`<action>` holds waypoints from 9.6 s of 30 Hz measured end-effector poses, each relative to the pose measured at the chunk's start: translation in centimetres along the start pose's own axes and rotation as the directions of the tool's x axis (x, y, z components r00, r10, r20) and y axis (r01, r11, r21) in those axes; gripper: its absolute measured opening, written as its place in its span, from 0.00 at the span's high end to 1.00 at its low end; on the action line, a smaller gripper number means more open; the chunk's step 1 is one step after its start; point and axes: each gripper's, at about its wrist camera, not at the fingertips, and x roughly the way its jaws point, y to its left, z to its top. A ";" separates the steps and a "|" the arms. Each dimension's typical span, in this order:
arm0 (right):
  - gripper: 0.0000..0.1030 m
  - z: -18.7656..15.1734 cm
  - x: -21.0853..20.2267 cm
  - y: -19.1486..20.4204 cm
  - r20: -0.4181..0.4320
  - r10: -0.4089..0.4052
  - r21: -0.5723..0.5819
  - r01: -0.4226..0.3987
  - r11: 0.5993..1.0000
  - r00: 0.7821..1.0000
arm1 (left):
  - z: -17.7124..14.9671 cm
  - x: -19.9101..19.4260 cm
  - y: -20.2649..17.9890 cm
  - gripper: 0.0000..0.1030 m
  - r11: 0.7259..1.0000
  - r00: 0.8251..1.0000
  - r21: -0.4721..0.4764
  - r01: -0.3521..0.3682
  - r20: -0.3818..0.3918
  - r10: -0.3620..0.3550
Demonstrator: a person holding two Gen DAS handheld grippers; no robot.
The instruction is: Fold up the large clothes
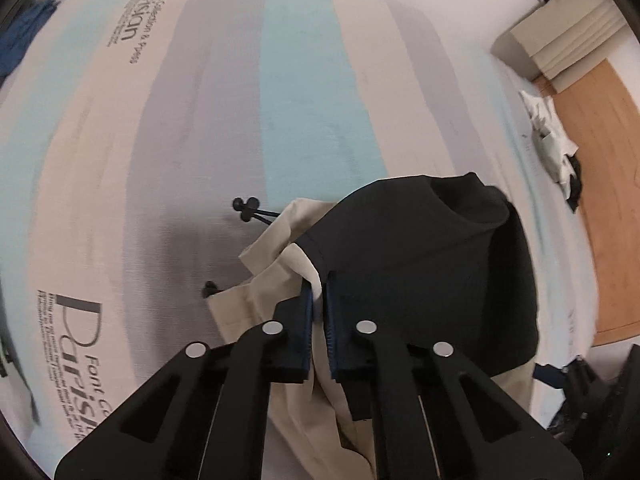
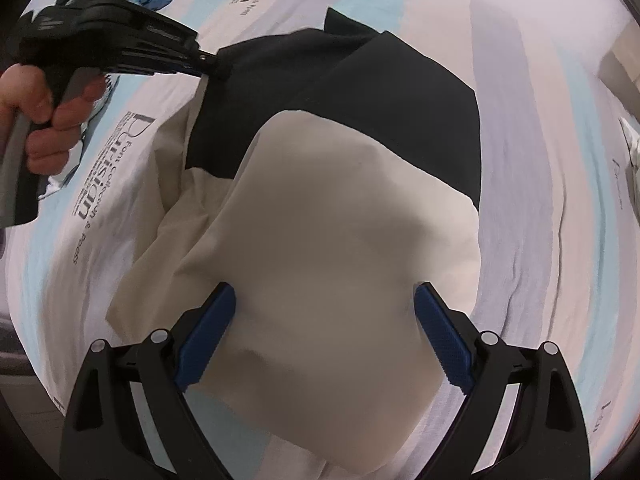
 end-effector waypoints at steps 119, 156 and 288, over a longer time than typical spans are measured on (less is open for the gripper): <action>0.50 3.5 8.3 -6.1 -0.085 0.479 0.358 -0.421 0.833 0.874 | -16.7 2.9 -1.3 0.78 0.985 0.992 -0.162 0.061 -0.095 -0.078; 0.57 2.0 6.5 -9.2 0.031 0.527 0.346 -0.504 0.791 0.849 | -13.3 -0.2 -6.6 0.78 0.988 0.999 -0.153 0.018 -0.046 -0.025; 0.07 -9.2 -16.3 36.6 0.464 0.117 -0.233 -0.006 0.972 0.878 | -45.0 -37.3 10.9 0.06 0.712 0.703 -0.545 -0.442 0.282 0.653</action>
